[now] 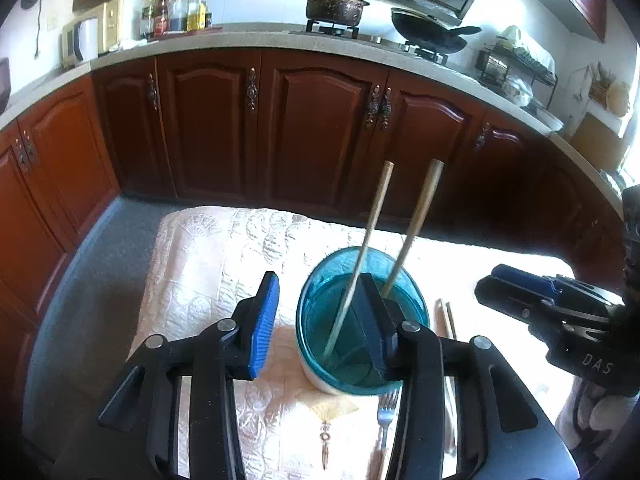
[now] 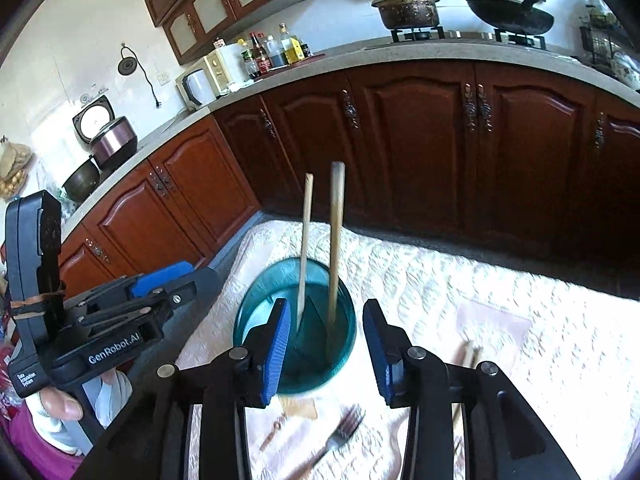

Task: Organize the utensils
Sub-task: 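Withdraw both tools from the holder back toward the utensils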

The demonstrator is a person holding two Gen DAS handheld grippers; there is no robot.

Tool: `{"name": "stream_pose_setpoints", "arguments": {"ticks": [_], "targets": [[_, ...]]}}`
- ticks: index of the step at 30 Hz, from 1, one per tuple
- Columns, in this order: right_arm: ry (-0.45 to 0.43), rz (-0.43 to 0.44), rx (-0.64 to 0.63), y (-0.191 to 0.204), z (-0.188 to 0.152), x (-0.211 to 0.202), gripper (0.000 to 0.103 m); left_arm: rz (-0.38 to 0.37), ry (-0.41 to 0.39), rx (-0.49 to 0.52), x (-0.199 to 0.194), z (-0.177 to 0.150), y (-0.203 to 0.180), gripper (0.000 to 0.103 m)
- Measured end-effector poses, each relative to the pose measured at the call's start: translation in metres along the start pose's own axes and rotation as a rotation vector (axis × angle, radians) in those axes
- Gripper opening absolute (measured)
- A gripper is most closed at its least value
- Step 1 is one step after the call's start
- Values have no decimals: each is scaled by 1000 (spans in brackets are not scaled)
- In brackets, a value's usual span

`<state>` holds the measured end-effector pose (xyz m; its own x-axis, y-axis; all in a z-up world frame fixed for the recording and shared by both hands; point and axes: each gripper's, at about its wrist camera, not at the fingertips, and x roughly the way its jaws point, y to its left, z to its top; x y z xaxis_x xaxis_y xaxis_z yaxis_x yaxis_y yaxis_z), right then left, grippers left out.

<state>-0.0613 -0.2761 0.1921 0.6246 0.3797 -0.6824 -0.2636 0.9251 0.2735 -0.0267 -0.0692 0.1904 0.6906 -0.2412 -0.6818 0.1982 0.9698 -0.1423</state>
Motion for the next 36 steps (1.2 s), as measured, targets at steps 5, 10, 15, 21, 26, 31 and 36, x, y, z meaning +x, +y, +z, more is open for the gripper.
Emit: {"name": "stream_pose_setpoints", "arguments": {"ticks": [5,10,15,21,26,31,36], "targets": [[15,-29,4,-7,-24,-18,41,-5,-11,30,-14,-15,-11,45],[35,-67,41,-22,-51,-33,41,-24,-10,53,-25,-31,-24,49],[49,-99,75,-37,-76,-48,41,-44,-1,66,-33,-45,-34,50],[56,-130,110,-50,-96,-63,41,-63,18,57,-41,-58,-42,66],[74,-144,133,-59,-117,-68,41,-79,50,46,-43,-68,-42,66],[120,-145,176,-70,-139,-56,41,-94,88,32,-39,-83,-38,66],[162,-133,190,-81,-148,-32,41,-83,154,34,-25,-103,-38,66]]}}
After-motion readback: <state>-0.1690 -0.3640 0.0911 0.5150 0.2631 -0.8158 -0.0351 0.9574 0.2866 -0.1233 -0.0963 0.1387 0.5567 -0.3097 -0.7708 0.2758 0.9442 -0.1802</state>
